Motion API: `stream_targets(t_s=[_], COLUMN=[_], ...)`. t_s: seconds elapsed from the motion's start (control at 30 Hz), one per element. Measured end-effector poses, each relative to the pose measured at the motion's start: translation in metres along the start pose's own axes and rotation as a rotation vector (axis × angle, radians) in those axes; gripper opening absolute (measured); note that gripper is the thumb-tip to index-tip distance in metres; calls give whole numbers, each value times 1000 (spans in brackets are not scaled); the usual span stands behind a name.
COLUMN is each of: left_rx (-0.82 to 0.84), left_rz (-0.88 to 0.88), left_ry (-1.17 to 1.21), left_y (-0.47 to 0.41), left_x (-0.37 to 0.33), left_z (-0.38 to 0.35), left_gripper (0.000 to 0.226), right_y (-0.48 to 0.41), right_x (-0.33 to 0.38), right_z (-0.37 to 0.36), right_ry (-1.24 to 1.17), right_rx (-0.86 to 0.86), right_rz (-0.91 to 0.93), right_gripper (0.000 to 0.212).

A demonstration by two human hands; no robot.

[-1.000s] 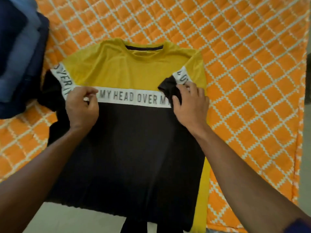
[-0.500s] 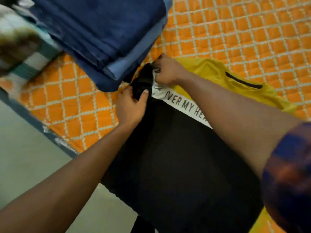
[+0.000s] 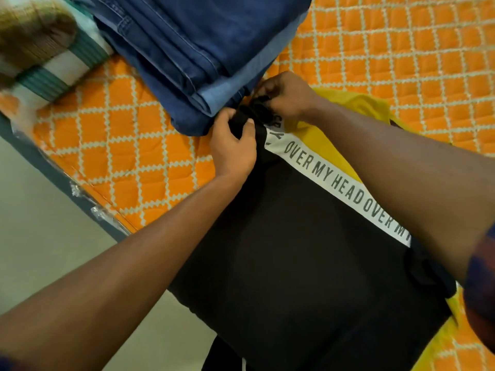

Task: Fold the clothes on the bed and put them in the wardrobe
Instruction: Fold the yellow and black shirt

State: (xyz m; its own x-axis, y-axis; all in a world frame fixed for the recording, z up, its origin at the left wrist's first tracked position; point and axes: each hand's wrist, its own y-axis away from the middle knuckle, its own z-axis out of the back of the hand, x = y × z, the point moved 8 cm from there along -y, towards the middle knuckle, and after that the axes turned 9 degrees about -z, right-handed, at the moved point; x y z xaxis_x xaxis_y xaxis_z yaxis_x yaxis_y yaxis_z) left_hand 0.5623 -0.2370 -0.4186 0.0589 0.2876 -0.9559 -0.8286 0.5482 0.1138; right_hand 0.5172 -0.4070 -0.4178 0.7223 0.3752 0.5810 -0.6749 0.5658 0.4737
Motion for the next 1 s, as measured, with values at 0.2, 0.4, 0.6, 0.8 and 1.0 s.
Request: stream_targets(t_s=[0.2, 0.4, 0.6, 0.8, 1.0], left_rx=[64, 347, 750, 454, 464], left_rz=[-458, -847, -769, -644, -292], left_ry=[-197, -454, -523, -507, -914], left_y=[7, 41, 77, 85, 98], left_x=[-44, -72, -49, -44, 13], left_z=[-4, -46, -88, -48, 40], left_gripper=[41, 41, 37, 41, 63], right_y=[20, 43, 94, 161, 139], right_x=[-3, -39, -120, -148, -57], right_z=[19, 19, 40, 65, 21], right_ry=[-564, -1180, -645, -198, 73], right_rx=[-95, -83, -445, -839, -453], right_rz=[-103, -283, -554, -503, 12], right_gripper=[17, 17, 14, 22, 55])
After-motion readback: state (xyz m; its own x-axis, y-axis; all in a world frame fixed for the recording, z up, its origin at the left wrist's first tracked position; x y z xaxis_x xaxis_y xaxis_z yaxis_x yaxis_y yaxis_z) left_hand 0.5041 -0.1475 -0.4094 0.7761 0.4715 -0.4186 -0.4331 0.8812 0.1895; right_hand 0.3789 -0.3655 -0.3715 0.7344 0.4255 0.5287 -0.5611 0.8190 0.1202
